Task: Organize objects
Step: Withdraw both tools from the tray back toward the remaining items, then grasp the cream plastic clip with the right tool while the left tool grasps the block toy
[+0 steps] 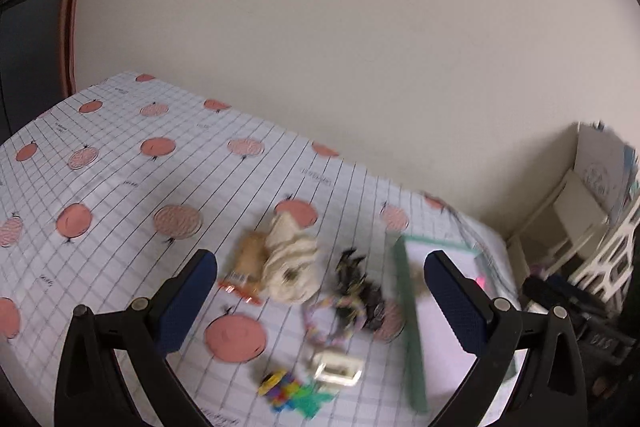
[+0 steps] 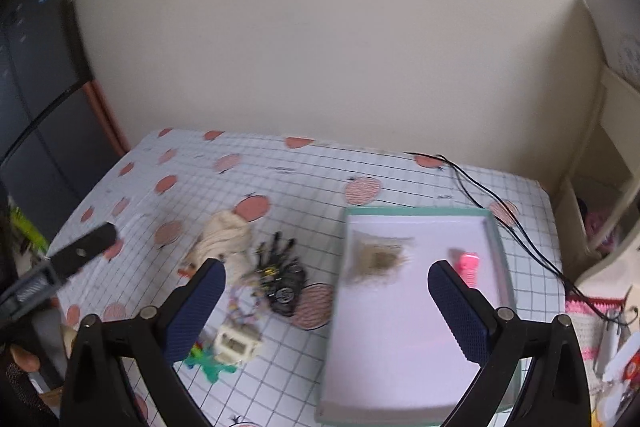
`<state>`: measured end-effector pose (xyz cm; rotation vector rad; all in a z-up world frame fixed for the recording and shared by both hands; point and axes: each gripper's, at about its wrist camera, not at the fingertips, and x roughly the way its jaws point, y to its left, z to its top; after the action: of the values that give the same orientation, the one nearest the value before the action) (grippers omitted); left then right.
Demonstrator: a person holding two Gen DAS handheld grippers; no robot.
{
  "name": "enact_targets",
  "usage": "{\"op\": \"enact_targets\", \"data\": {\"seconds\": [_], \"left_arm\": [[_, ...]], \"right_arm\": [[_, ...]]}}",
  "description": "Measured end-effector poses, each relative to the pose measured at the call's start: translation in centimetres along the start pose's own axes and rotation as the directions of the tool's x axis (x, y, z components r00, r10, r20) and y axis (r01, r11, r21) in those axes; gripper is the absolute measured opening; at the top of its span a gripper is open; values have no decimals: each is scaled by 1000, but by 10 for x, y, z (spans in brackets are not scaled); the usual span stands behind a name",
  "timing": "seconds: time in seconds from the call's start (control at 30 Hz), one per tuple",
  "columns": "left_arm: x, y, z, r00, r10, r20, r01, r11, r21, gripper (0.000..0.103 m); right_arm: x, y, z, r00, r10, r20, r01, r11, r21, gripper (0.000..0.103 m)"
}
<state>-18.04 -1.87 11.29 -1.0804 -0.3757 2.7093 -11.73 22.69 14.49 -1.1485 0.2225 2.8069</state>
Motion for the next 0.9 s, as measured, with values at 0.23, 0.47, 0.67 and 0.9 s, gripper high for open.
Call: {"op": "enact_targets", "data": {"seconds": [0.23,0.47,0.67,0.9], "left_arm": [[13,23,-16,986,122,-113,-127,991,-32,103],[37,37,-38,955,169,-244,-186,981,-48,103],[58,44,-59,918,154,-366,-189,980,-59,103],[71,57,-70,891,145,-431,-210,972,-107,102]], "right_arm": [[33,25,-19,987,106,-123,-107,994,1,86],[89,37,-55,929,169,-328,-162,986,47,74],[110,55,-76,900,173,-401,-184,983,11,69],[130,73,-89,880,150,-450,-177,984,-18,68]]}}
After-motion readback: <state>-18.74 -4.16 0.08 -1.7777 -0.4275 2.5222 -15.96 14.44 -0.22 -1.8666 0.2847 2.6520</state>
